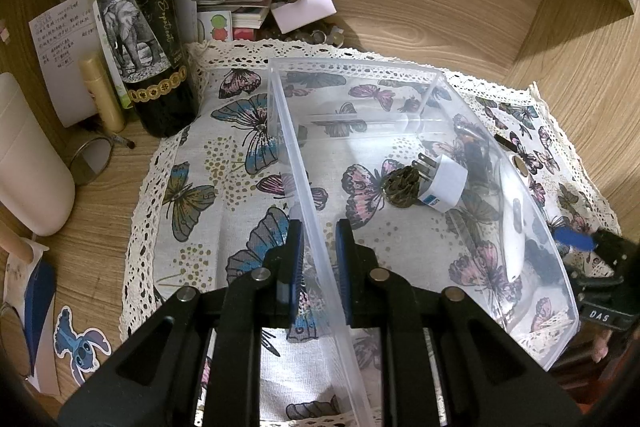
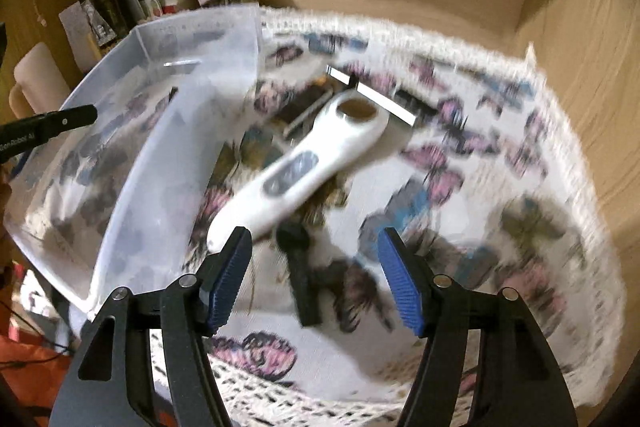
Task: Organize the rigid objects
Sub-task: 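Grasp the black plug-shaped piece with the right tool, then drop the black piece into the box by opening the right tool, then grasp the white facial device by its handle with the right tool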
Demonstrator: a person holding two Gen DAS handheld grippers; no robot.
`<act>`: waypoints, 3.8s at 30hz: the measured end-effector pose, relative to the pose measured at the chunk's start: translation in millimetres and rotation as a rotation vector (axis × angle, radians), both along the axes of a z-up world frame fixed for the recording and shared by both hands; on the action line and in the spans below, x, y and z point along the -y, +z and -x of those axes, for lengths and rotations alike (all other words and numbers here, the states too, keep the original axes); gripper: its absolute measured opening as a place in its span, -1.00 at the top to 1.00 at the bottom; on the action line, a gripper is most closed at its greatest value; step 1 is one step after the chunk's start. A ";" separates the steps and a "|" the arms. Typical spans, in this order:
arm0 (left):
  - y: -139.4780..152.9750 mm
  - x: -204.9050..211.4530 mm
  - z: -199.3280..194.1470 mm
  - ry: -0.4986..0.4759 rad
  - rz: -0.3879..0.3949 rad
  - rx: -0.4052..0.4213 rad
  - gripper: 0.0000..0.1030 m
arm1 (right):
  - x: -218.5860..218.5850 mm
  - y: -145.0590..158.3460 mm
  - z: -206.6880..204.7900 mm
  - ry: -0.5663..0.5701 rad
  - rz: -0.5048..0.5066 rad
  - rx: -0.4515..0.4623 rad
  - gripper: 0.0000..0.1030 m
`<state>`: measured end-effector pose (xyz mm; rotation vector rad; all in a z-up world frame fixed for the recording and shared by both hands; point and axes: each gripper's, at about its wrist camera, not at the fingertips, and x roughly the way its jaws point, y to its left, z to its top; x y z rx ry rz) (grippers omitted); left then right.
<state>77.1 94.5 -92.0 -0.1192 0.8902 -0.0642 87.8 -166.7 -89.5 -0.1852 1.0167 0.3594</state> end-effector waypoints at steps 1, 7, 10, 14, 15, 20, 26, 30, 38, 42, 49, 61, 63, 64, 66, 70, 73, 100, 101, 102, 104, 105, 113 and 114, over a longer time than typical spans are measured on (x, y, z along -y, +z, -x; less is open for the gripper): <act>0.0 -0.1 -0.1 0.000 0.000 0.000 0.68 | 2.2 -3.3 0.0 -0.007 -0.021 -0.019 -0.19; 0.2 -0.5 -0.1 0.000 0.000 0.000 0.68 | 2.8 -12.8 3.5 -0.020 -0.005 -0.035 0.31; 0.2 -0.5 -0.1 0.000 -0.001 0.001 0.68 | 4.4 -11.4 4.8 -0.028 -0.005 -0.028 0.46; 0.3 -0.5 0.0 0.000 0.001 0.000 0.68 | 6.3 -5.8 3.9 -0.046 -0.007 0.001 0.46; 0.4 -0.5 0.1 0.000 0.002 -0.001 0.68 | 6.0 -3.7 3.3 -0.045 -0.008 0.009 0.46; 0.2 -0.6 0.0 0.001 0.000 0.000 0.68 | 4.4 15.6 4.1 -0.041 -0.029 0.080 0.46; 0.2 -0.4 0.2 -0.001 -0.001 0.000 0.68 | -9.2 39.6 3.2 -0.010 -0.066 0.165 0.46; 0.1 -0.6 0.1 0.000 0.000 0.000 0.68 | -21.8 54.8 -2.4 0.034 -0.091 0.219 0.46; 0.2 -0.5 0.2 0.000 0.000 0.001 0.68 | -60.6 75.8 -11.6 0.168 -0.131 0.292 0.46; -0.1 -0.6 -0.2 -0.002 -0.001 0.000 0.68 | -85.0 70.0 -20.2 0.249 -0.121 0.272 0.46; 0.1 0.4 -0.1 -0.007 -0.005 -0.002 0.68 | -114.2 44.3 -33.1 0.353 -0.078 0.160 0.46; 0.0 -0.1 -0.3 -0.007 -0.005 -0.002 0.68 | -134.3 21.1 -33.6 0.436 -0.004 0.076 0.46; -0.1 -0.1 -0.3 -0.007 -0.005 -0.002 0.68 | -133.4 21.1 -34.1 0.434 -0.008 0.070 0.38; -0.1 -0.1 -0.3 -0.007 -0.004 -0.002 0.68 | -132.9 21.3 -34.7 0.431 -0.009 0.069 0.32; -0.2 -0.1 -0.9 -0.007 -0.004 -0.003 0.68 | -131.0 22.8 -34.8 0.424 -0.019 0.076 0.10; -0.1 -0.3 -0.9 -0.007 -0.004 -0.003 0.68 | -127.0 32.6 -32.2 0.409 -0.033 0.112 0.09; -0.1 -0.4 -0.9 -0.008 -0.004 -0.002 0.68 | -120.0 43.5 -31.8 0.385 -0.045 0.149 0.09; 0.7 -1.8 -1.3 -0.003 -0.003 0.003 0.68 | -17.0 15.5 -46.2 0.036 0.007 0.122 0.09; 0.7 -1.9 -1.4 -0.002 -0.003 0.003 0.68 | -17.2 9.4 -48.4 0.024 0.015 0.107 0.09; 0.7 -1.8 -1.3 -0.003 -0.004 0.003 0.68 | -17.6 2.4 -51.1 0.019 0.020 0.086 0.09; 0.6 -1.9 -1.3 -0.004 -0.005 0.002 0.68 | -18.1 -7.5 -54.6 0.007 0.031 0.064 0.03; 0.6 -2.0 -1.4 -0.004 -0.006 0.002 0.68 | -17.5 -11.0 -55.3 0.003 0.029 0.061 0.00; 0.7 -1.7 -0.9 -0.004 -0.007 0.003 0.68 | -7.5 -23.0 -61.9 -0.011 0.009 0.028 0.09; 0.8 -1.6 -0.9 -0.004 -0.007 0.002 0.68 | -6.3 -25.7 -63.2 -0.015 0.018 0.024 0.19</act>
